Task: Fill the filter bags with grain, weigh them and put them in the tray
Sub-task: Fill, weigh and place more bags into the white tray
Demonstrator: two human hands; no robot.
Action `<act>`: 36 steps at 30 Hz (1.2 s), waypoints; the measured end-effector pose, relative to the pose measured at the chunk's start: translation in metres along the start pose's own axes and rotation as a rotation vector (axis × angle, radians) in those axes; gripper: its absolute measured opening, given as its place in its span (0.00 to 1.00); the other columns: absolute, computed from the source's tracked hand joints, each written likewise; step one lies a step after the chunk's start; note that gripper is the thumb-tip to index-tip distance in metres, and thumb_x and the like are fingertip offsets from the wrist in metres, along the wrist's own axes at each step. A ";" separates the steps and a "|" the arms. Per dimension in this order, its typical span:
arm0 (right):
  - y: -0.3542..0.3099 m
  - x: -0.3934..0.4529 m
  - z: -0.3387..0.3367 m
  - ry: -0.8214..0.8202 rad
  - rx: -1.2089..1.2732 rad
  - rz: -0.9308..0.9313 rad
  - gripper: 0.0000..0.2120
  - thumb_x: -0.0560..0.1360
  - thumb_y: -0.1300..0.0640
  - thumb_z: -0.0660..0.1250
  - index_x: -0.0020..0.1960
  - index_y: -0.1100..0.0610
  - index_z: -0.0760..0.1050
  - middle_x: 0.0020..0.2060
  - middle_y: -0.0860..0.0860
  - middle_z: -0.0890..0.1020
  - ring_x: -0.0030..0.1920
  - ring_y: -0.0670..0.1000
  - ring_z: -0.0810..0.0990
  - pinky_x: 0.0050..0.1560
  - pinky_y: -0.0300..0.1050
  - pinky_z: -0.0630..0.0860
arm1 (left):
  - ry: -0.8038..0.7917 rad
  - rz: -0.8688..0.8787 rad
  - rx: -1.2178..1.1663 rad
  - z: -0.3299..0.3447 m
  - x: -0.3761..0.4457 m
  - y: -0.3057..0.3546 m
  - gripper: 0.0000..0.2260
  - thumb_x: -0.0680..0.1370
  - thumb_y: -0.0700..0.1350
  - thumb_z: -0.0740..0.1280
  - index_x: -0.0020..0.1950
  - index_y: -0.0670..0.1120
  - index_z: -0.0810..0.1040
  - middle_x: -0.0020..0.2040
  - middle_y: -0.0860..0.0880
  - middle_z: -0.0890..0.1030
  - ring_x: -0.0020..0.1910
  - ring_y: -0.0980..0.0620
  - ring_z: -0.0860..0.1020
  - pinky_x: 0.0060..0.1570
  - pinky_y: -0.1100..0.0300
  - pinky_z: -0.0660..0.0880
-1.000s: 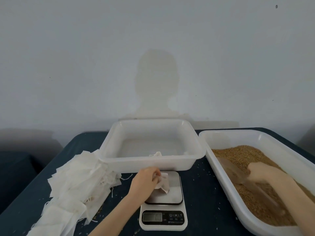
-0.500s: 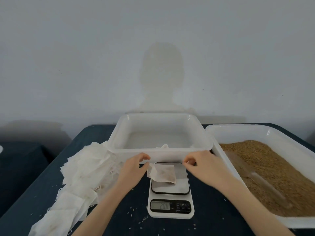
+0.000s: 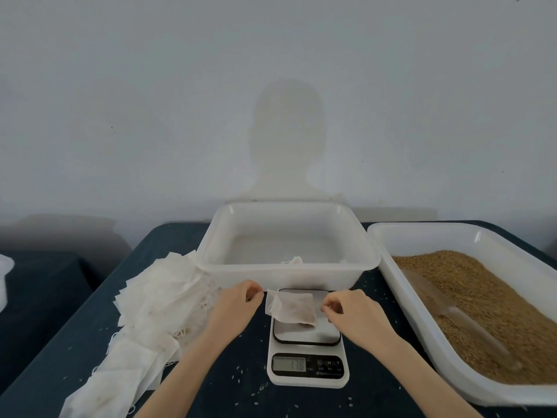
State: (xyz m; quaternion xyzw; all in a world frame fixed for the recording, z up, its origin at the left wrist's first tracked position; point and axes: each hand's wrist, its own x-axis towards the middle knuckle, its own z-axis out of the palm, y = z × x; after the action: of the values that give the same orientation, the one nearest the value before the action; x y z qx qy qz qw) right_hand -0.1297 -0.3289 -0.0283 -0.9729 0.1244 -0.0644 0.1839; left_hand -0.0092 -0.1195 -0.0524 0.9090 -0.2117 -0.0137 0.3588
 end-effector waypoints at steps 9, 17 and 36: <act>-0.025 0.005 0.010 0.013 0.046 -0.071 0.10 0.79 0.48 0.59 0.49 0.44 0.79 0.41 0.41 0.81 0.40 0.43 0.78 0.43 0.38 0.74 | -0.094 0.057 0.032 0.021 0.003 0.018 0.10 0.77 0.48 0.67 0.57 0.49 0.80 0.41 0.59 0.77 0.40 0.64 0.74 0.39 0.73 0.67; -0.045 0.026 -0.003 -0.033 0.515 0.155 0.26 0.79 0.39 0.56 0.35 0.56 0.78 0.31 0.50 0.82 0.28 0.45 0.76 0.38 0.41 0.76 | 0.169 0.376 0.126 0.020 0.002 0.066 0.03 0.76 0.47 0.66 0.43 0.53 0.78 0.36 0.61 0.74 0.38 0.60 0.69 0.38 0.68 0.61; -0.025 0.031 -0.056 -0.200 0.778 0.022 0.14 0.78 0.60 0.60 0.34 0.56 0.72 0.26 0.47 0.76 0.26 0.44 0.71 0.26 0.34 0.63 | -0.173 0.210 -0.562 0.042 -0.001 0.068 0.48 0.61 0.43 0.80 0.69 0.61 0.52 0.64 0.63 0.67 0.63 0.62 0.69 0.63 0.67 0.66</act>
State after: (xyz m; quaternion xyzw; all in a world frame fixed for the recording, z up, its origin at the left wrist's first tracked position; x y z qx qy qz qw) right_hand -0.1037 -0.3339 0.0352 -0.8308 0.0827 -0.0098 0.5503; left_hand -0.0433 -0.1909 -0.0392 0.7427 -0.3220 -0.1118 0.5763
